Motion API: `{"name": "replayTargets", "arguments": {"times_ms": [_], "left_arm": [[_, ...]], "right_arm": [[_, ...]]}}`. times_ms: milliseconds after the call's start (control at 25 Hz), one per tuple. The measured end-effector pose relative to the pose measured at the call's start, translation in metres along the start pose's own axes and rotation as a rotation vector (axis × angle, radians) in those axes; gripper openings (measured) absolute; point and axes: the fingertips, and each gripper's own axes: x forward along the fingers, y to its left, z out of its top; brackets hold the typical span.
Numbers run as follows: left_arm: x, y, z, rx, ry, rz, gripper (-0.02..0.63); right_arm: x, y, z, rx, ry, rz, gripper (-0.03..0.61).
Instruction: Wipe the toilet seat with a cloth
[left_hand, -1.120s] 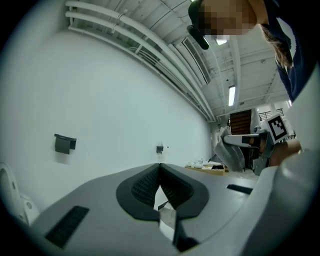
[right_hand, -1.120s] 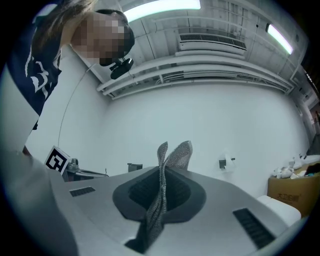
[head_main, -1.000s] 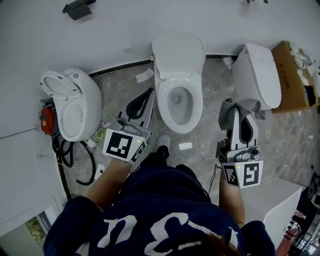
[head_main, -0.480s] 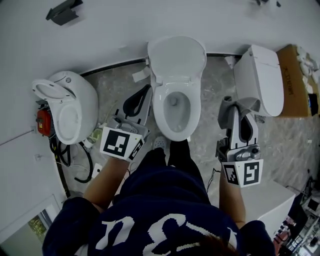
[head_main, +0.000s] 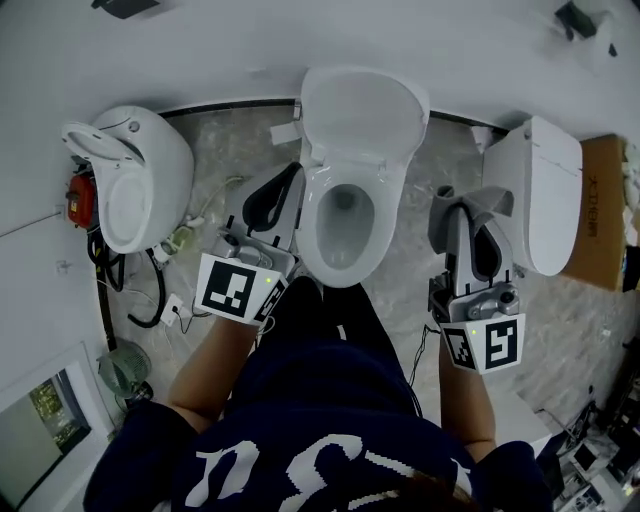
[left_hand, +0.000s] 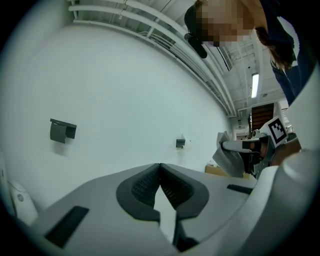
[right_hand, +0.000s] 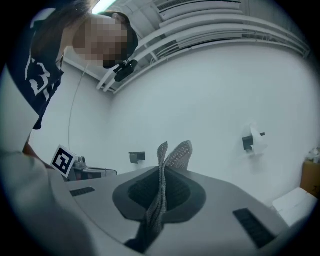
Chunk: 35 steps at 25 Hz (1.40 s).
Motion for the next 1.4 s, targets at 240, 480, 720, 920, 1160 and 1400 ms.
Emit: {"name": "replayTargets", "arguments": {"times_ms": [240,480,720,920,1160,1400], "left_arm": [[0.023,0.024,-0.034,-0.014,0.038,0.064,0.011],[0.042,0.052,-0.068,-0.034,0.082,0.070,0.011],[0.054,0.080,-0.103,-0.065,0.115,0.036,0.011],[0.069,0.104,-0.140,-0.080,0.146,0.012,0.011],[0.078,0.133,-0.202,-0.101,0.189,0.026,0.011],[0.085,0.161,-0.263,-0.116,0.193,0.055,0.011]], "right_arm": [[0.035,-0.021,-0.041,0.040,0.054,0.035,0.026],[0.062,-0.025,-0.082,0.082,0.101,0.017,0.026],[0.090,-0.014,-0.110,0.091,0.123,-0.022,0.026],[0.116,-0.009,-0.143,0.125,0.129,-0.052,0.026],[0.142,-0.004,-0.217,0.161,0.159,-0.063,0.026],[0.164,0.001,-0.307,0.188,0.184,-0.089,0.026]]}}
